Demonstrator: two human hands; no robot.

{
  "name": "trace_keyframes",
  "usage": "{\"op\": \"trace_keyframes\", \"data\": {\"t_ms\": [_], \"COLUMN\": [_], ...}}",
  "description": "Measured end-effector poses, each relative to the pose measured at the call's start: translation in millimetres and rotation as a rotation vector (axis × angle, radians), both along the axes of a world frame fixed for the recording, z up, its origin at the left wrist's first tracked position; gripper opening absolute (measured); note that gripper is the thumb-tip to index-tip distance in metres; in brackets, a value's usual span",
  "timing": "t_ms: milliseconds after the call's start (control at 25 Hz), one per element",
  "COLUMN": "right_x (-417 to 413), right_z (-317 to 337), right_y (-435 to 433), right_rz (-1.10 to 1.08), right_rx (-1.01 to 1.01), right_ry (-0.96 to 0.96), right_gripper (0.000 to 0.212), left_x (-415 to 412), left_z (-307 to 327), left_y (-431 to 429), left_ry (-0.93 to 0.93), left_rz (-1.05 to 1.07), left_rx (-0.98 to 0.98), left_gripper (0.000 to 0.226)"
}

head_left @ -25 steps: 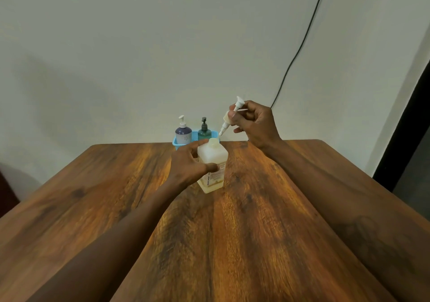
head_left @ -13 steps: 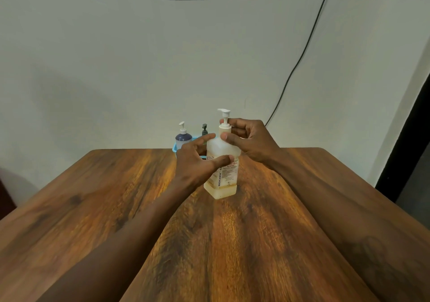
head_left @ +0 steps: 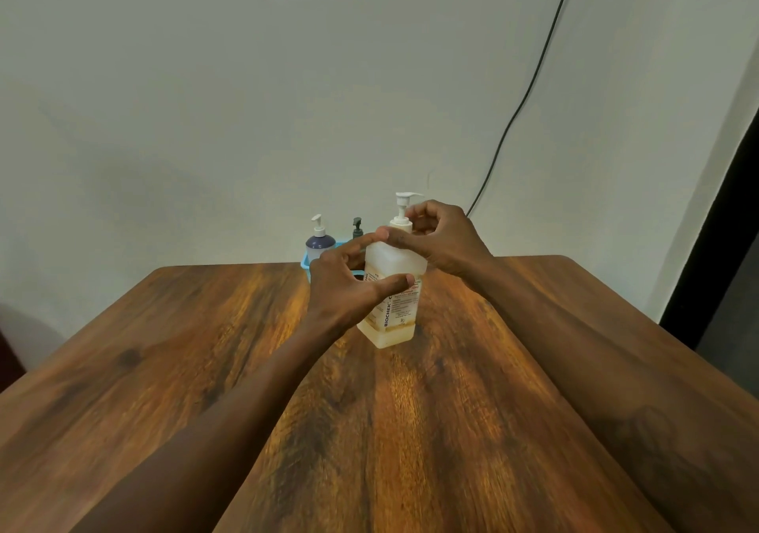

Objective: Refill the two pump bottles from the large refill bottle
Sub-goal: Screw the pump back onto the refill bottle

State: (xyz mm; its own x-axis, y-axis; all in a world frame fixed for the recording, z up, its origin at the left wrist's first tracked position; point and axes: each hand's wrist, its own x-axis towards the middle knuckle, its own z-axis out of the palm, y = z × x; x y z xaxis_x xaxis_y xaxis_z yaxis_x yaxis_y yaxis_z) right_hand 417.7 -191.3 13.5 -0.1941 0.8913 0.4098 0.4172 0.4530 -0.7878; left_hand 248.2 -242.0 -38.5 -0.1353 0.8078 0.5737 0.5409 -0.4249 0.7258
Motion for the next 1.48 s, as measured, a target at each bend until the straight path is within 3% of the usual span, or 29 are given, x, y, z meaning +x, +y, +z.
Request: {"op": "trace_keyframes", "data": {"t_ms": [120,200,400,600,680,800,880,1040,1240,1320,1480], "right_x": [5,7,0,-13,-11,1,5,2,-12,-12,1], "right_z": [1,-1,-1,2,6,10,6,4,5,6,10], "right_y": [-2,-1,0,-1,-4,-7,-4,-1,-6,-6,0], "right_rz": [0.317,0.358,0.030,-0.123,-0.029,0.303,0.360,0.113,-0.078,0.004,0.371], "right_rx": [-0.132,-0.088,0.082,0.041,0.008,-0.183,-0.175,-0.027,-0.075,-0.096,-0.295], "right_ry": [0.248,0.231,0.141,-0.013,0.013,0.168,0.185,0.196,0.065,0.048,0.342], "right_gripper": [0.044,0.040,0.047,0.069,0.068,0.041,0.037,0.040,0.071,0.064,0.031], "left_x": [-4,-7,-5,-2,-3,-8,-10,-7,-2,-3,-12], "left_z": [4,6,2,1,4,7,8,11,10,11,15], "left_y": [1,0,-2,1,1,0,-1,-7,-8,-7,-3], "left_ry": [0.008,-0.002,-0.017,0.050,0.052,0.024,0.008,0.035,0.092,0.091,0.044], "left_rz": [-0.024,-0.045,-0.068,-0.028,-0.030,-0.045,-0.054,-0.062,-0.035,-0.028,-0.029], "left_rx": [-0.018,-0.027,-0.024,-0.026,-0.010,-0.009,-0.023,-0.018,0.005,0.013,-0.003], "left_gripper": [0.074,0.071,0.069,0.082,0.079,0.068,0.066,0.065,0.066,0.069,0.066]}}
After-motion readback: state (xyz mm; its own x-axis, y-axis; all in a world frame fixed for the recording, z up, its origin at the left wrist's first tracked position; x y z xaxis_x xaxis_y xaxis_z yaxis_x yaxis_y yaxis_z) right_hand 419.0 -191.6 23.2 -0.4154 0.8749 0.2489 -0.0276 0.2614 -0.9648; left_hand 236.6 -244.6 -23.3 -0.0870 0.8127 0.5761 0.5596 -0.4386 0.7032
